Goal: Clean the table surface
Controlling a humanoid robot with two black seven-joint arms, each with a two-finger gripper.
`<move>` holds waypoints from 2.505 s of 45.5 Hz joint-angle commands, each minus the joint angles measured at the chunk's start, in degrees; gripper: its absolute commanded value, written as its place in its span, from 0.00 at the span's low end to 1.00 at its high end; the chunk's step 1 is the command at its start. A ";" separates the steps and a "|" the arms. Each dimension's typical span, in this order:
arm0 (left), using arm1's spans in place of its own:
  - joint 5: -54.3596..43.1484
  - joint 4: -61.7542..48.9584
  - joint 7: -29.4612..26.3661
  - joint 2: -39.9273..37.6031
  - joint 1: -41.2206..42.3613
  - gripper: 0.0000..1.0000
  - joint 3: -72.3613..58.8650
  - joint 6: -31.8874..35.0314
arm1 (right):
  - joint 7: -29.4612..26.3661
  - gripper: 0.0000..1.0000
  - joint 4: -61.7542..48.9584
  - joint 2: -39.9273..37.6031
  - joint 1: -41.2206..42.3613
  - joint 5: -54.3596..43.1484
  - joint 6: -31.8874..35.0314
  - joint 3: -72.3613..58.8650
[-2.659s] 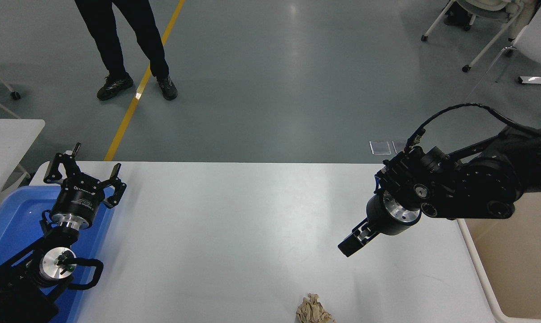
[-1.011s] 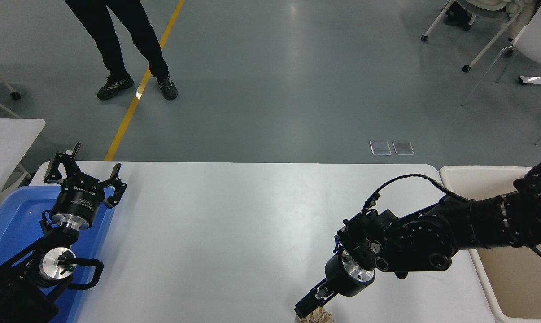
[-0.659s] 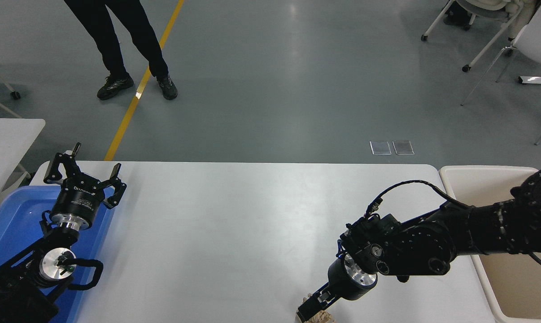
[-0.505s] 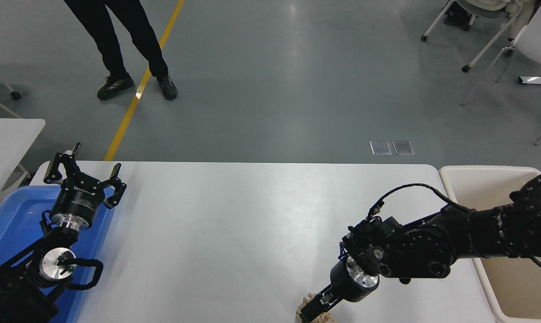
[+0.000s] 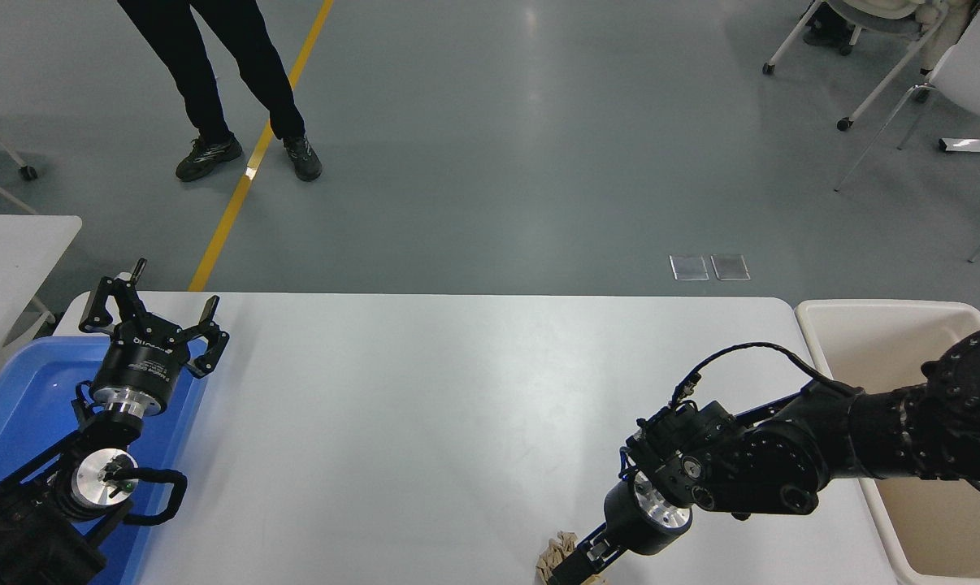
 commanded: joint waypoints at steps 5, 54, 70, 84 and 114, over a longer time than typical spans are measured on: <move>0.07 0.00 0.00 0.03 0.00 0.99 0.00 0.00 | 3.21 0.46 -2.48 0.08 -0.77 -4.11 -0.03 0.04; -0.02 0.00 0.00 -0.06 0.00 0.99 0.00 0.00 | 9.01 0.00 -3.27 -2.65 4.85 -7.71 2.78 1.27; 0.07 0.00 0.00 -0.06 0.00 0.99 0.00 0.00 | 9.01 0.00 1.20 -10.29 11.88 -5.87 7.44 4.87; 0.07 0.00 0.00 -0.06 0.00 0.99 0.00 0.00 | 9.01 0.00 8.85 -18.46 20.58 -3.14 12.45 5.75; -0.02 0.00 0.00 -0.06 -0.09 0.99 0.00 0.00 | 8.75 0.00 8.86 -25.24 23.31 -1.21 20.45 18.49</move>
